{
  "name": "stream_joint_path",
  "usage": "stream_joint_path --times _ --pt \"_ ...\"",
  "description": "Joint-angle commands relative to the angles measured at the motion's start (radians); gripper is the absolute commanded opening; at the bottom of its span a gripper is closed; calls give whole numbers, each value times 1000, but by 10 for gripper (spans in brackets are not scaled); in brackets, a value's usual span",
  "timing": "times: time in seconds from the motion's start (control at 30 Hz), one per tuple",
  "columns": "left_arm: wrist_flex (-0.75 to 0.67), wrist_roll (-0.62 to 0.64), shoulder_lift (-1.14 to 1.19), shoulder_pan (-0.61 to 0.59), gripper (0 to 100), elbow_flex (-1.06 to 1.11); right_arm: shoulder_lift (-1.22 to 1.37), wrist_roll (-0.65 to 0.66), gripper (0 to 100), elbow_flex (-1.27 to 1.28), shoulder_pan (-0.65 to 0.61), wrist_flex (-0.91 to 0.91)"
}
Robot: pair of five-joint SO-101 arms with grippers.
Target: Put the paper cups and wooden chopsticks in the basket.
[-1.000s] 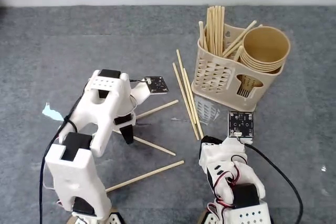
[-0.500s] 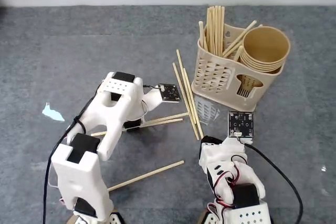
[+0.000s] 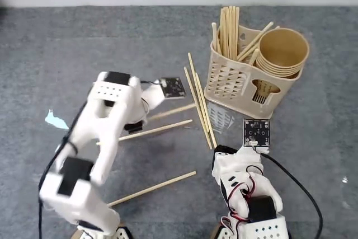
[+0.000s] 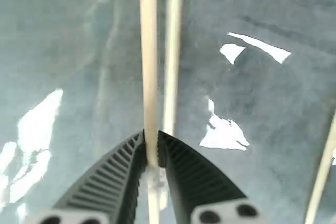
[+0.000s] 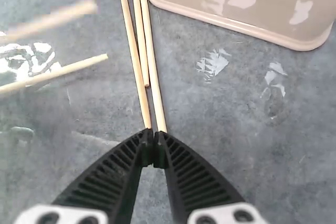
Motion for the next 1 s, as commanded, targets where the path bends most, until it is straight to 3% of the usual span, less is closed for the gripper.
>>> stream_joint_path --times 0.0,0.23,0.43,0.57,0.7,0.83,0.97 --pt "43 25 -172 -2 12 -5 -7 -5 9 -3 8 -22" --pt "23 164 -315 5 12 -16 -7 -5 9 -3 8 -22" --pt "-123 407 -436 6 12 -24 -7 -5 9 -3 8 -22" --pt "-222 448 -509 44 13 -24 -7 -5 9 -3 8 -22" --pt "-229 471 -551 127 15 -39 -7 -5 9 -3 8 -22" --pt "-284 638 -563 166 15 -64 -7 -5 9 -3 8 -22" --pt "-427 727 -560 169 13 -94 -7 -5 9 -3 8 -22"
